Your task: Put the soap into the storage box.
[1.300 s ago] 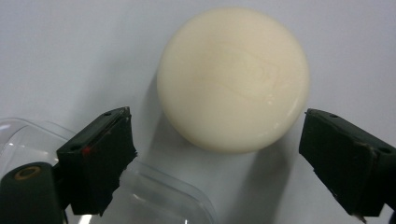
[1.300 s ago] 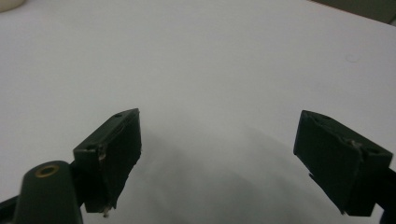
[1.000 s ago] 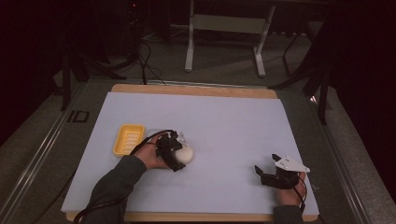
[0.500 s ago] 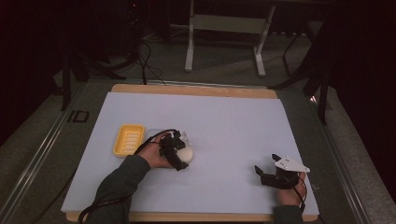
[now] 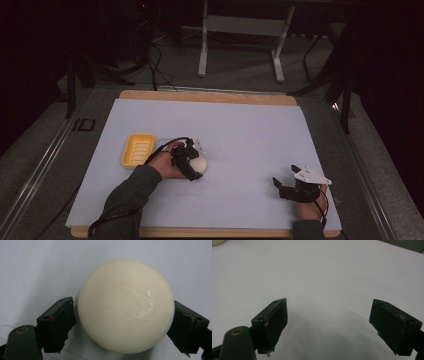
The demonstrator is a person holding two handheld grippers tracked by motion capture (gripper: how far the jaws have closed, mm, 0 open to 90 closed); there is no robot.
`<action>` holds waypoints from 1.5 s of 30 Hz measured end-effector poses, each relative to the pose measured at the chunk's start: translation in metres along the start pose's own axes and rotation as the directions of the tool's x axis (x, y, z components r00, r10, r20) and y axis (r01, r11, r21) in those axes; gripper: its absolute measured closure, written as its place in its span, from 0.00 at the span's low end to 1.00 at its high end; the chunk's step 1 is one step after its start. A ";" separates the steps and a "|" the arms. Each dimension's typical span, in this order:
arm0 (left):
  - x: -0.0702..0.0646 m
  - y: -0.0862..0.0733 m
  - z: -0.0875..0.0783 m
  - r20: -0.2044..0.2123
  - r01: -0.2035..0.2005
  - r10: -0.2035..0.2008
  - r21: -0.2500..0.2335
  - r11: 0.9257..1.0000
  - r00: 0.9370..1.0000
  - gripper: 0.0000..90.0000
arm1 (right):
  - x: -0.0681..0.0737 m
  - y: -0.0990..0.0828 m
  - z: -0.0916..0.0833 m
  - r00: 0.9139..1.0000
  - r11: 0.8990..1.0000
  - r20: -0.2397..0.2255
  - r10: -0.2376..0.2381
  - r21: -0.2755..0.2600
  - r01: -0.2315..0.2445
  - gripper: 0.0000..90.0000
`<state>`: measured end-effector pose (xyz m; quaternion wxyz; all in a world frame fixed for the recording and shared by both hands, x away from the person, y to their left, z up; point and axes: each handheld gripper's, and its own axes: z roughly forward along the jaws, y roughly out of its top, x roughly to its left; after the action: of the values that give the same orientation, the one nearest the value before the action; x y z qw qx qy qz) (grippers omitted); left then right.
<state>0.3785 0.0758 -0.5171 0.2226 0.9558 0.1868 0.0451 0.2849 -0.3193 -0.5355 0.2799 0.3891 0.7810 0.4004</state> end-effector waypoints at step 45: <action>-0.005 0.011 -0.001 0.012 -0.037 0.037 0.045 0.998 0.999 0.27 | 0.000 0.000 0.000 1.000 1.000 -0.001 0.001 -0.001 -0.001 0.17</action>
<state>0.3771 0.0655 -0.5112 0.2012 0.9641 0.1689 0.0396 0.2849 -0.3195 -0.5354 0.2795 0.3890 0.7808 0.4010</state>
